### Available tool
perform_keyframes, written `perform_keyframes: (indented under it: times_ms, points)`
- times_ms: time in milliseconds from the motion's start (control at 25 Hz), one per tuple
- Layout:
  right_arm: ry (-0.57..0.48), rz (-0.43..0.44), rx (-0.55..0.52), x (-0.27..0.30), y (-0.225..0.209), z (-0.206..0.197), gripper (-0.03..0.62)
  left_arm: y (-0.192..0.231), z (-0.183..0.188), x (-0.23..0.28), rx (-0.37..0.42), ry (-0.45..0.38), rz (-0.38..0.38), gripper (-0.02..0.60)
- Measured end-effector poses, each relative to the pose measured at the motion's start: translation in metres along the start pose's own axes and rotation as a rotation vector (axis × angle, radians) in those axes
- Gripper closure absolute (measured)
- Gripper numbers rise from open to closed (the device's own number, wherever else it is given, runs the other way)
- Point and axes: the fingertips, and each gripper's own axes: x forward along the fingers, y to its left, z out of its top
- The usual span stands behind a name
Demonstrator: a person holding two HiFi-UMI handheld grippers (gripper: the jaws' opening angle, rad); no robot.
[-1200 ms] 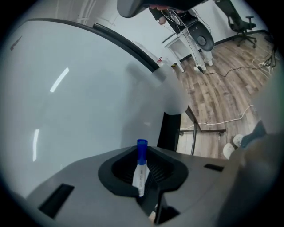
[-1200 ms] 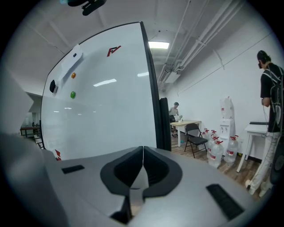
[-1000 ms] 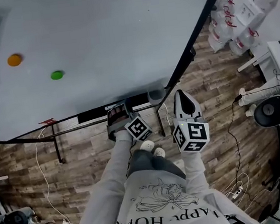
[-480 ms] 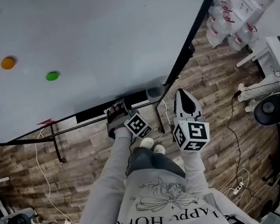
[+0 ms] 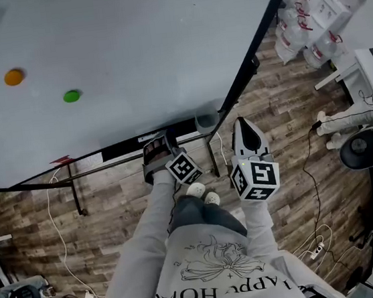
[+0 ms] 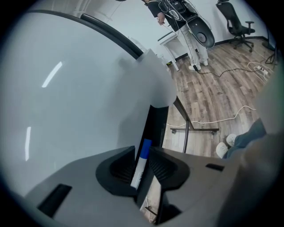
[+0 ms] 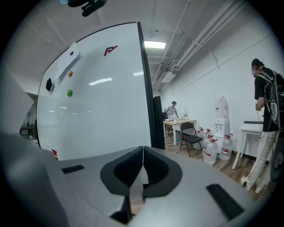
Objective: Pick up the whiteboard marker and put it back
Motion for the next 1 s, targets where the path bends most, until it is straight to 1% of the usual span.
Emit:
perform_keyframes:
  times_ms: [120, 240, 320, 360, 440, 520, 600, 840, 920, 1000]
  points:
    - [-0.008, 0.007, -0.004, -0.001, 0.003, 0.003, 0.589, 0.004, -0.003, -0.006, -0.015, 0.009, 0.004, 0.488]
    - [-0.017, 0.018, -0.009, -0.001, 0.008, 0.007, 0.588, 0.013, -0.001, -0.015, -0.070, -0.003, 0.007, 0.489]
    - [-0.027, 0.027, -0.012, -0.003, 0.010, 0.011, 0.589, 0.026, 0.006, -0.028, -0.097, -0.025, 0.030, 0.490]
    - [-0.032, 0.033, -0.013, -0.003, 0.011, 0.013, 0.589, 0.034, 0.010, -0.035, -0.116, -0.039, 0.048, 0.499]
    - [-0.045, 0.045, -0.014, -0.005, 0.014, 0.019, 0.588, 0.050, 0.017, -0.051, -0.174, -0.074, 0.082, 0.540]
    - [-0.057, 0.058, -0.014, -0.008, 0.018, 0.024, 0.589, 0.068, 0.023, -0.070, -0.254, -0.120, 0.101, 0.557]
    - [-0.068, 0.073, -0.015, -0.009, 0.025, 0.028, 0.589, 0.086, 0.028, -0.089, -0.352, -0.178, 0.112, 0.565]
    - [-0.097, 0.123, -0.023, -0.010, 0.046, 0.042, 0.589, 0.136, 0.037, -0.145, -0.696, -0.378, 0.110, 0.571]
    - [-0.107, 0.141, -0.026, -0.011, 0.053, 0.046, 0.589, 0.148, 0.036, -0.160, -0.786, -0.429, 0.113, 0.571]
    - [-0.116, 0.158, -0.030, -0.012, 0.060, 0.050, 0.589, 0.156, 0.033, -0.173, -0.848, -0.466, 0.121, 0.571]
